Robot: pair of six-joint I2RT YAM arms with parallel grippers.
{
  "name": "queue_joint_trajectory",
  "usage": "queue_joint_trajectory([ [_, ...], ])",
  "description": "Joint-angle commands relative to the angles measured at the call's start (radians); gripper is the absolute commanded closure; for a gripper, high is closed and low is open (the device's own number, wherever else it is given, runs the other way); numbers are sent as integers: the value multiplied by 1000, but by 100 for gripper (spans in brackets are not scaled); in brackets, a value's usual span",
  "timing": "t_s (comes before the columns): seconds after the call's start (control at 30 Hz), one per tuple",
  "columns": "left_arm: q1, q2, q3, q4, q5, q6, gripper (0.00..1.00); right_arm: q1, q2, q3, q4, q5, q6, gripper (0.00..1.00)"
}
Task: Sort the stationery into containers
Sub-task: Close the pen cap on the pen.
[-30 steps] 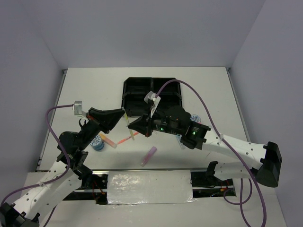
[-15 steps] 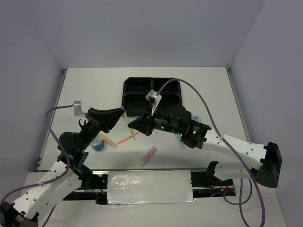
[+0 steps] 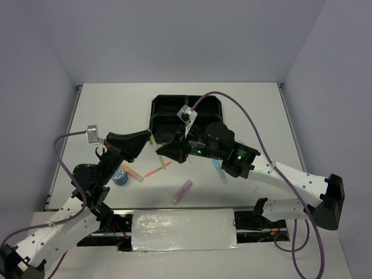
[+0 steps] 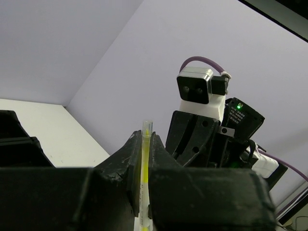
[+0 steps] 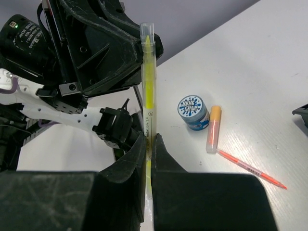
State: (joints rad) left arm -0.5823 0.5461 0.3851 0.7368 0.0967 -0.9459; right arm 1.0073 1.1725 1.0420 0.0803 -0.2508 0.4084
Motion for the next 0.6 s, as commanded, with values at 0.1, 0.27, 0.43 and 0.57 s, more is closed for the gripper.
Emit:
queue_joint_trajectory([
  [0.1, -54, 38, -61, -278, 212, 36, 100, -49, -34, 141, 483, 50, 15, 100],
  [0.27, -53, 23, 56, -452, 147, 82, 100, -42, -20, 97, 411, -70, -65, 100],
  [0.43, -54, 9, 205, -620, 45, 130, 83, -42, -19, 1, 377, -50, -74, 100],
  [0.57, -54, 24, 311, -675, 8, 154, 22, -41, -7, -65, 384, -7, -71, 100],
])
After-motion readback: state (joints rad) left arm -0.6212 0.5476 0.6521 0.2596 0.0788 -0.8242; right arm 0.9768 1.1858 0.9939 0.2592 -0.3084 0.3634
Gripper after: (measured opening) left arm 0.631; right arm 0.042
